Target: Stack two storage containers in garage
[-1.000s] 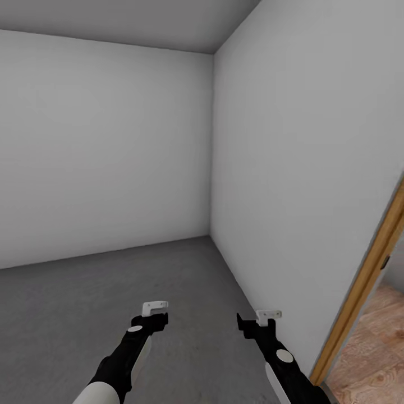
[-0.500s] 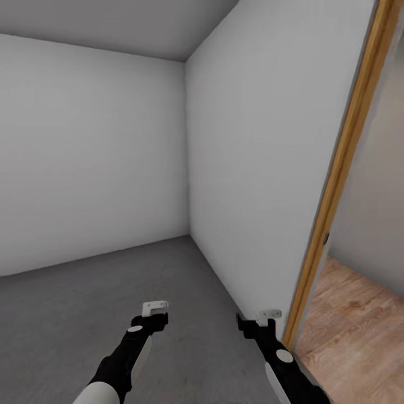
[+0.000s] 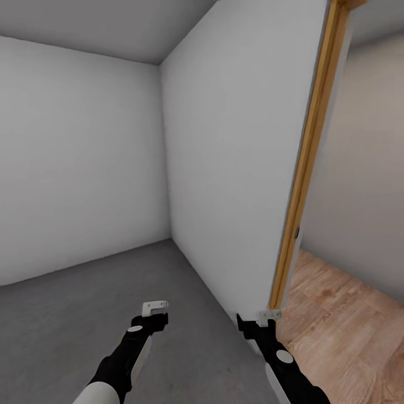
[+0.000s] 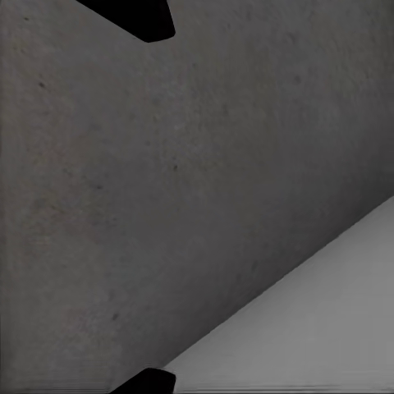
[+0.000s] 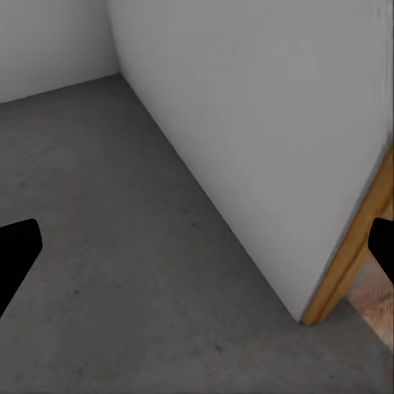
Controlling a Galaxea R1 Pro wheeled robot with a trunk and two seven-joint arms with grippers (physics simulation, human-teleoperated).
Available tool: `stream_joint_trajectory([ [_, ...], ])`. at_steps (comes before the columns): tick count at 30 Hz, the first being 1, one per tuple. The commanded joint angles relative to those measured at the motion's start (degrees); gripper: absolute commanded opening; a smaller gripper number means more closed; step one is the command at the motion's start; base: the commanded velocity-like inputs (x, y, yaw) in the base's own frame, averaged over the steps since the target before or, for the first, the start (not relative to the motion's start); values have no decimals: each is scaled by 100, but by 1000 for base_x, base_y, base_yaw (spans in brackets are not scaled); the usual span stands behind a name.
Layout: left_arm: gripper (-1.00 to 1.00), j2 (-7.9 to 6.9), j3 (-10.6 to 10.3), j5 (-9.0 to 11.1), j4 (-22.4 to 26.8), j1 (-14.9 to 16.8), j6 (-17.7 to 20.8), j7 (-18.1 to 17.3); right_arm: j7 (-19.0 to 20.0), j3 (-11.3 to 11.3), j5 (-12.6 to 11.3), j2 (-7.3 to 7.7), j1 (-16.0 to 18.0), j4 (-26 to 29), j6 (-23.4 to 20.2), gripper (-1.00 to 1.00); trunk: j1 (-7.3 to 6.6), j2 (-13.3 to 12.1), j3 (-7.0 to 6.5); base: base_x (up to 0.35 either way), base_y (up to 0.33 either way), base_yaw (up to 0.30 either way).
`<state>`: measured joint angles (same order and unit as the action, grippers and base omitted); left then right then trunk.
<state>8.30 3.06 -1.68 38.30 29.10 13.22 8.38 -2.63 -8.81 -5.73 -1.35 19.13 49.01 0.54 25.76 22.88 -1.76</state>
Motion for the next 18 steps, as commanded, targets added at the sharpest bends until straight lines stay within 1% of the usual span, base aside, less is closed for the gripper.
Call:
stream_joint_trajectory([
  [1, 100, 5, 19, -17, 11, -1, 32, 2, -28, -20, -59, 3, 3, 0, 6, 100, 2, 4, -4, 0, 0, -243],
  [18, 100, 5, 19, -17, 11, -1, 32, 2, -27, -23, -60, 2, 3, -3, 8, 100, 2, 4, -114, 0, 0, -200],
])
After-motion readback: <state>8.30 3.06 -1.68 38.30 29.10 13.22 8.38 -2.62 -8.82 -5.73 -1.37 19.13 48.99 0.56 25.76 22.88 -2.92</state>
